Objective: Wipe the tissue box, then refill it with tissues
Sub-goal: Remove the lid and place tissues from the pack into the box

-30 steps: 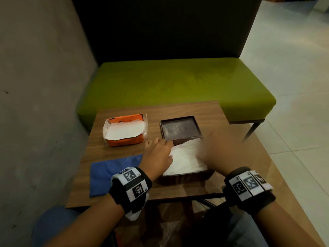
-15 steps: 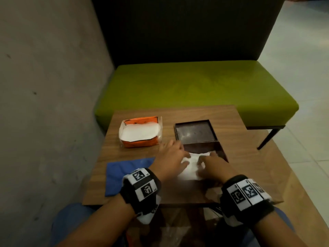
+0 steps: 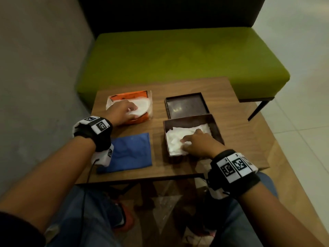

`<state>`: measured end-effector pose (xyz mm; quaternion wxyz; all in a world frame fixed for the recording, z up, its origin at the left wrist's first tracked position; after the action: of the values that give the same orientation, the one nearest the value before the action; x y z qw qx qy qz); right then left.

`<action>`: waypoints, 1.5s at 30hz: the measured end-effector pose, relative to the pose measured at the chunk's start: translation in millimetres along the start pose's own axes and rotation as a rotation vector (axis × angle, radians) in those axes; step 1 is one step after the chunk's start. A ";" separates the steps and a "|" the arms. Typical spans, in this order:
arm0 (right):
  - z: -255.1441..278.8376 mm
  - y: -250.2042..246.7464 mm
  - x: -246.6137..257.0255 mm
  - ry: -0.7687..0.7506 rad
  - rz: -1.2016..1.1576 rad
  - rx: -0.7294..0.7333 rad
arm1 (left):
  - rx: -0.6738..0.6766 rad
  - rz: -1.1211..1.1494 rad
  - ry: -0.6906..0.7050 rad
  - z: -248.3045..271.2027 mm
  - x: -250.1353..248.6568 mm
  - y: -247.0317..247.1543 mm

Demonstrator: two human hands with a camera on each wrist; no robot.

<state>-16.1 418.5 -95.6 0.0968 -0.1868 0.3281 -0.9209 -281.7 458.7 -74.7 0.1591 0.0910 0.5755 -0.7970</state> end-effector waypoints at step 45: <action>9.0 -3.5 -0.4 -0.014 -0.128 -0.128 | -0.682 0.453 -0.161 44.7 30.6 -68.8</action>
<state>-12.2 416.2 -87.1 0.0279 -0.2199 0.3727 -0.9011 -333.2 431.6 -9.2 0.3962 0.0948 0.7575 -0.5101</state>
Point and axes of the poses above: each hand's wrist, its own z-axis away from the middle knuckle, its own y-axis out of the palm, x = y × z, the point moved 9 cm from there along -z, towards the middle knuckle, and after that the axes turned 9 degrees about x, right-handed, at the moved point
